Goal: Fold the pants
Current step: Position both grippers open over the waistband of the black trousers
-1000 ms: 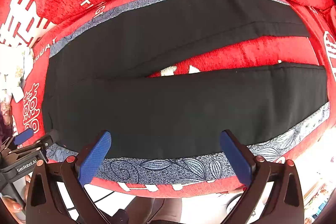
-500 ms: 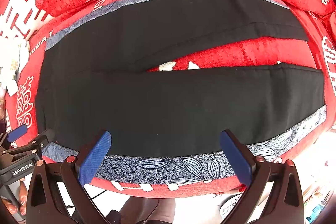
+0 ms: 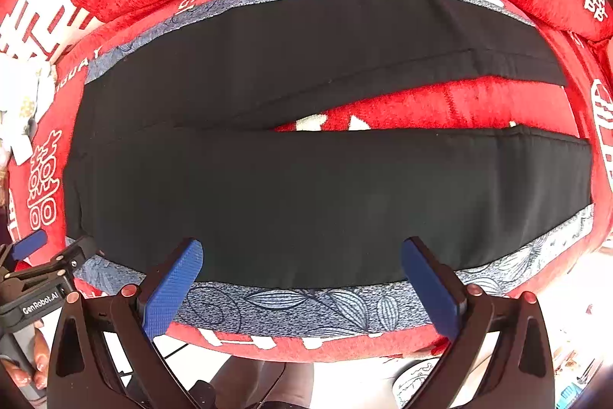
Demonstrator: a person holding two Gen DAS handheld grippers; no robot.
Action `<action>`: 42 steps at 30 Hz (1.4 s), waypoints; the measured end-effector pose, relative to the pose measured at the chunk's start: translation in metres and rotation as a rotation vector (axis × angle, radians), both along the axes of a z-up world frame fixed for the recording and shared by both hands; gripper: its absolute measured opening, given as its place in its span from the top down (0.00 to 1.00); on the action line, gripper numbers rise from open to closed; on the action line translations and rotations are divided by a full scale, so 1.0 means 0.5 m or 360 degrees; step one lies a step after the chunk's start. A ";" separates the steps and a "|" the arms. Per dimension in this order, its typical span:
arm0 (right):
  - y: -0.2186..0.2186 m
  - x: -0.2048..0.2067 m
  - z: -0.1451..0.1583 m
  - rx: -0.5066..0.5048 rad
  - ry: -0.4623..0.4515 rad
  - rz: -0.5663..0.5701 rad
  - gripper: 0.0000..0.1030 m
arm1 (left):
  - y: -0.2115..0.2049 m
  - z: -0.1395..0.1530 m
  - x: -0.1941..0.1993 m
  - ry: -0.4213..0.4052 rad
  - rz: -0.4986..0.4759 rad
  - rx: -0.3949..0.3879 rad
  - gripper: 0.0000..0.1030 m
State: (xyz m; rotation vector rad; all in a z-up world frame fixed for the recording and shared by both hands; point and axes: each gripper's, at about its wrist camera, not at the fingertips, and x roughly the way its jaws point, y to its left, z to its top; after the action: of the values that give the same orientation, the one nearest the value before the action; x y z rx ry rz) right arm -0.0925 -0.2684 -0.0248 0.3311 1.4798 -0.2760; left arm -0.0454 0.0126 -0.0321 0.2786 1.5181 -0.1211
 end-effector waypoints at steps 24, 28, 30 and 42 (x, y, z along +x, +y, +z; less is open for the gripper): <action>-0.027 -0.029 0.008 0.0035 -0.0026 -0.0070 0.00 | 0.033 0.011 -0.012 -0.0032 0.0009 -0.0080 0.00; -0.026 -0.031 0.012 0.0041 -0.0028 -0.0081 0.00 | 0.049 0.019 -0.007 -0.0046 0.0017 -0.0117 0.00; -0.026 -0.031 0.016 0.0038 -0.0033 -0.0083 0.00 | 0.056 0.020 -0.005 -0.0053 0.0013 -0.0124 0.00; -0.009 -0.023 0.038 0.0121 -0.0072 -0.0115 0.00 | 0.113 0.025 -0.009 -0.0012 0.0106 -0.0272 0.00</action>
State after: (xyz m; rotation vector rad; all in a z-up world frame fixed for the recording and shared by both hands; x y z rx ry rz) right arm -0.1040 -0.2727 -0.0058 0.4499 1.4375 -0.2691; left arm -0.0498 0.0692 -0.0196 0.0918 1.4975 -0.1957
